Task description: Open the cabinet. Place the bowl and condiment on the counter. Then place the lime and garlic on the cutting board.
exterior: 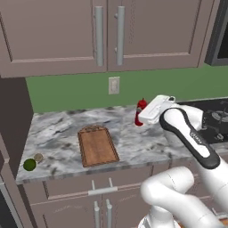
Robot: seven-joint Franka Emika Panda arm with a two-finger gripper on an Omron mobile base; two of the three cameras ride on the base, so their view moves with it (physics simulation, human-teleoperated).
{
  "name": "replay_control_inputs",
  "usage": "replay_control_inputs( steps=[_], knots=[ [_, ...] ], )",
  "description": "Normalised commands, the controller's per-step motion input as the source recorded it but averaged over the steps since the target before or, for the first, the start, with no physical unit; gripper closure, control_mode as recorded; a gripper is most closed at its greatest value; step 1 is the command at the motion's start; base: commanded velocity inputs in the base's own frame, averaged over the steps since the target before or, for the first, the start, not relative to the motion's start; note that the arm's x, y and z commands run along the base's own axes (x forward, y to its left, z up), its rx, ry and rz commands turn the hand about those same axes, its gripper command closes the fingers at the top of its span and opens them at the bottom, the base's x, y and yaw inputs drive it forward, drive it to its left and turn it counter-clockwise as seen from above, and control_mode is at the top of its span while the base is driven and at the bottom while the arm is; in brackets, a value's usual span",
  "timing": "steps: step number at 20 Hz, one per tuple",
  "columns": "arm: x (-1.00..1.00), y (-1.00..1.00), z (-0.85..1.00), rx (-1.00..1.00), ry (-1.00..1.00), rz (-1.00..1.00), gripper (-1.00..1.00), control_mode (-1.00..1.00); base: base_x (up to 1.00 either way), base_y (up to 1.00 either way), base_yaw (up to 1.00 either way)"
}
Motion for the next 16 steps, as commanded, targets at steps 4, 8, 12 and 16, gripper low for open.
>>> replay_control_inputs(
  steps=[4,8,12,16],
  knots=[
    [0.11,-0.18,-0.06,0.00,0.00,0.04,1.00,-1.00,0.00,0.00,0.00],
    [0.12,-0.11,-0.09,0.00,0.00,0.04,1.00,-1.00,0.00,0.00,0.00],
    [0.18,-0.03,-0.14,0.00,0.02,0.04,1.00,-1.00,0.00,0.00,0.00],
    [0.17,0.00,-0.19,0.00,0.02,0.04,1.00,-1.00,0.00,0.00,0.00]
  ],
)
